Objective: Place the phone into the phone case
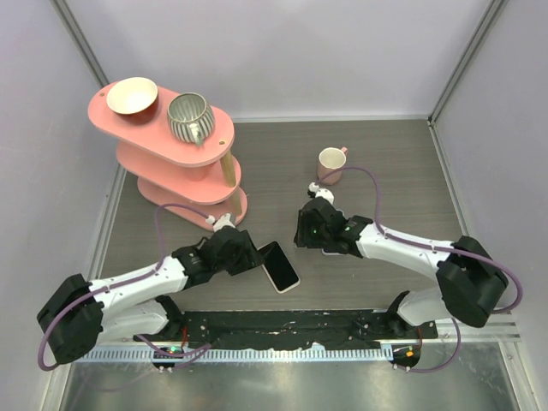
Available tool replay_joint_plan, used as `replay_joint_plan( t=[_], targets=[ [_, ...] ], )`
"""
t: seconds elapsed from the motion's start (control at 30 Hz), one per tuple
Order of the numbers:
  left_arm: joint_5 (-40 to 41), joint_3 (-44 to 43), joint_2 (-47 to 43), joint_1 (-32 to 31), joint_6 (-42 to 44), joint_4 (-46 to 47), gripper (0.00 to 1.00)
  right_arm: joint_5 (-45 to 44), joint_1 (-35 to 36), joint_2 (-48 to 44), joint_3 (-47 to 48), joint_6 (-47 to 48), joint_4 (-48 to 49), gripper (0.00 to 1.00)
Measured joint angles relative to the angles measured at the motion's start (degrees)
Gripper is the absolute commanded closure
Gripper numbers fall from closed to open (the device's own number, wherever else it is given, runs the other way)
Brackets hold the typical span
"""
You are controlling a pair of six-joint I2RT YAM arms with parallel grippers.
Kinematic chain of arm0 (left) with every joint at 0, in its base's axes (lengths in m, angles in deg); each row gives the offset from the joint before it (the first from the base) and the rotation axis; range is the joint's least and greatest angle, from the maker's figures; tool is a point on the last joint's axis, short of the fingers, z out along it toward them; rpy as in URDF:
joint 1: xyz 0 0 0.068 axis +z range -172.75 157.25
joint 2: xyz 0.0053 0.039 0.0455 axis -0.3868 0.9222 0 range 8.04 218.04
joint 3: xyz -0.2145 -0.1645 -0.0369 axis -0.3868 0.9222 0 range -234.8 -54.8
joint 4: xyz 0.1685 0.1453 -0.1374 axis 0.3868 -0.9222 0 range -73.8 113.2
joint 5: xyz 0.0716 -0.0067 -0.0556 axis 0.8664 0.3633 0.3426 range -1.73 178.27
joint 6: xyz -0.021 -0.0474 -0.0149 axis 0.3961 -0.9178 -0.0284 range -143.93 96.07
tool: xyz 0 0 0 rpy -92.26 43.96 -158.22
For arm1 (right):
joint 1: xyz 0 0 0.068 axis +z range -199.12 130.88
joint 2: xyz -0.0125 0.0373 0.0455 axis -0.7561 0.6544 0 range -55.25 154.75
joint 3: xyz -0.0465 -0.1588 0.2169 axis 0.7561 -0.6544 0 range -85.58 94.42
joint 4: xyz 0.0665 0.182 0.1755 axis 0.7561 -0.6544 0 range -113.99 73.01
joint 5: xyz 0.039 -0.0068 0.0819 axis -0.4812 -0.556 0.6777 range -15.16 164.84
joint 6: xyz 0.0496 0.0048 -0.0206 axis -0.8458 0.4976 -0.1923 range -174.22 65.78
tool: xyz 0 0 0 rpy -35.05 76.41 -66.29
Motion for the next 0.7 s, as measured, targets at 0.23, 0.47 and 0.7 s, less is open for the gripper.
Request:
replay_joint_plan(
  t=[0.23,0.47,0.7],
  targets=[
    [-0.70,0.00,4.74,0.00,0.13,2.19,0.47,8.17,-0.22,-7.15,-3.26,5.88,3.06,0.11],
    [-1.11,-0.52,9.29,0.37,0.13,3.98,0.49,12.24,-2.34,-11.41,-9.27,9.11,3.85,0.02],
    [-2.49,-2.54,15.19,0.79,0.13,9.14,0.68,19.98,-2.49,-14.45,-13.33,10.51,10.10,0.04]
  ],
)
